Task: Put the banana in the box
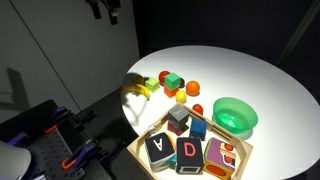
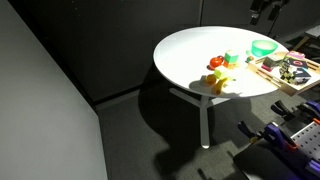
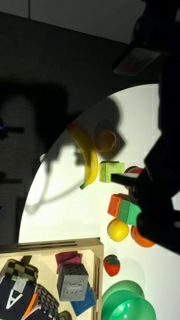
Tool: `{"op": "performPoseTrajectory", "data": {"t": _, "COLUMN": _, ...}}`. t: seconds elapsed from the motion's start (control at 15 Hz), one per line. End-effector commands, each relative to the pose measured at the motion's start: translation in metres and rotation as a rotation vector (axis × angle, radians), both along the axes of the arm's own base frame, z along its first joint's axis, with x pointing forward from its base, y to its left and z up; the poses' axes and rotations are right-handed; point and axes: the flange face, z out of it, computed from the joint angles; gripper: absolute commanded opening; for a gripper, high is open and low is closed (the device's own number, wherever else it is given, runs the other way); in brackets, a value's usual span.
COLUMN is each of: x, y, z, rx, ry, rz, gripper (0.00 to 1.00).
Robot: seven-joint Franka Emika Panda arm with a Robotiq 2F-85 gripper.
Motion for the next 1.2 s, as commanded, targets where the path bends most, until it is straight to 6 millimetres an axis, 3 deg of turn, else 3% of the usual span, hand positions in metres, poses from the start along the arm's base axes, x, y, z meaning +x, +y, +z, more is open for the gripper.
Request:
{"op": "performPoseTrajectory", "data": {"t": 0.0, "x": 0.034, "y": 0.002, "z": -0.024, "rx": -0.051, "ry": 0.051, "rz": -0.05, "gripper": 1.0}}
{"op": "performPoseTrajectory", "data": {"t": 0.53, "x": 0.078, "y": 0.004, "z": -0.106, "rx": -0.105, "ry": 0.137, "rz": -0.119, "gripper": 1.0}}
{"op": "performPoseTrajectory", "data": {"t": 1.13, "x": 0.101, "y": 0.011, "z": -0.174, "rx": -0.098, "ry": 0.068, "rz": -0.128, "gripper": 1.0}}
